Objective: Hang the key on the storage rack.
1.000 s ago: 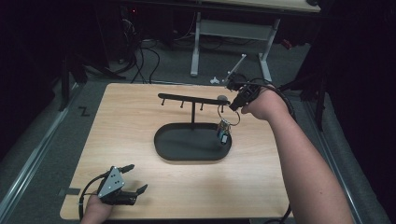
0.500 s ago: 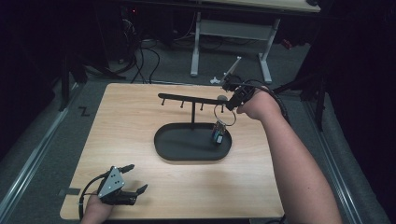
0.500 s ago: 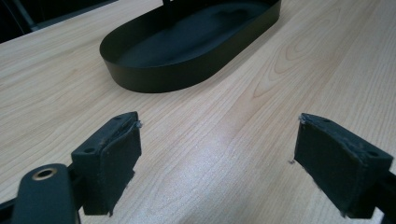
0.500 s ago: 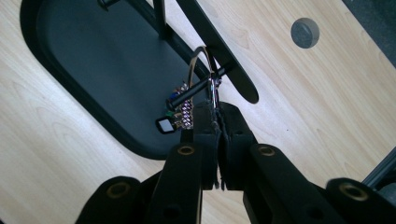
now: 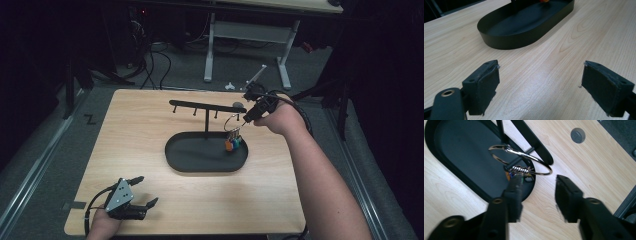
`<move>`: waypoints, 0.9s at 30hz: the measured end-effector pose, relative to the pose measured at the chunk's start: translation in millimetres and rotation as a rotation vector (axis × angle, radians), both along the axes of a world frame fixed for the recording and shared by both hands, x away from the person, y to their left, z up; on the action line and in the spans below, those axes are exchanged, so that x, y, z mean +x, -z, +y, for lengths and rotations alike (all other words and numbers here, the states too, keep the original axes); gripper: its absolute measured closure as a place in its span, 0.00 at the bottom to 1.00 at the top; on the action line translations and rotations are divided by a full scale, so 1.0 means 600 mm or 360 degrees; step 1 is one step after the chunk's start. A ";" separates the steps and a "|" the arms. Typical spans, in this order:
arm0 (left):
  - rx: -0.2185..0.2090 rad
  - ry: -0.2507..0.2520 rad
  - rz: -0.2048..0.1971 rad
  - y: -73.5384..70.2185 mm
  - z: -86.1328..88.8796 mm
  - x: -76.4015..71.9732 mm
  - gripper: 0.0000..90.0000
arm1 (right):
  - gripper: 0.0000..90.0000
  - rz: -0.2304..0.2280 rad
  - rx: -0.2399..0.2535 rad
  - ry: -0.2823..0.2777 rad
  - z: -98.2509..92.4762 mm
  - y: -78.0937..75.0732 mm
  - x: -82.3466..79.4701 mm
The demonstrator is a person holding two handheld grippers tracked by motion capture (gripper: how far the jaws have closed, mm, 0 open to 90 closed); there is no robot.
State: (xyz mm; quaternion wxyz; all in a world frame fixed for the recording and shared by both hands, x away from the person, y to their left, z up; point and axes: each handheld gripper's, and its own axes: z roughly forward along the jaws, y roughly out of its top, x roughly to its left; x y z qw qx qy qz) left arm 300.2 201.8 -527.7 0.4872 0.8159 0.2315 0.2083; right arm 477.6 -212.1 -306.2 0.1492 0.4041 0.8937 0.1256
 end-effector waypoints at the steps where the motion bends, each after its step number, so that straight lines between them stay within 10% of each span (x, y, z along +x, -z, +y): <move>1: 0.0002 0.0001 0.0002 0.000 0.000 0.000 0.17 | 0.54 -0.0006 0.0021 0.0037 -0.007 0.005 -0.004; 27: 0.0005 -0.0005 -0.0006 0.000 -0.001 -0.001 0.17 | 0.31 0.0142 0.0170 0.0123 -0.061 0.143 -0.065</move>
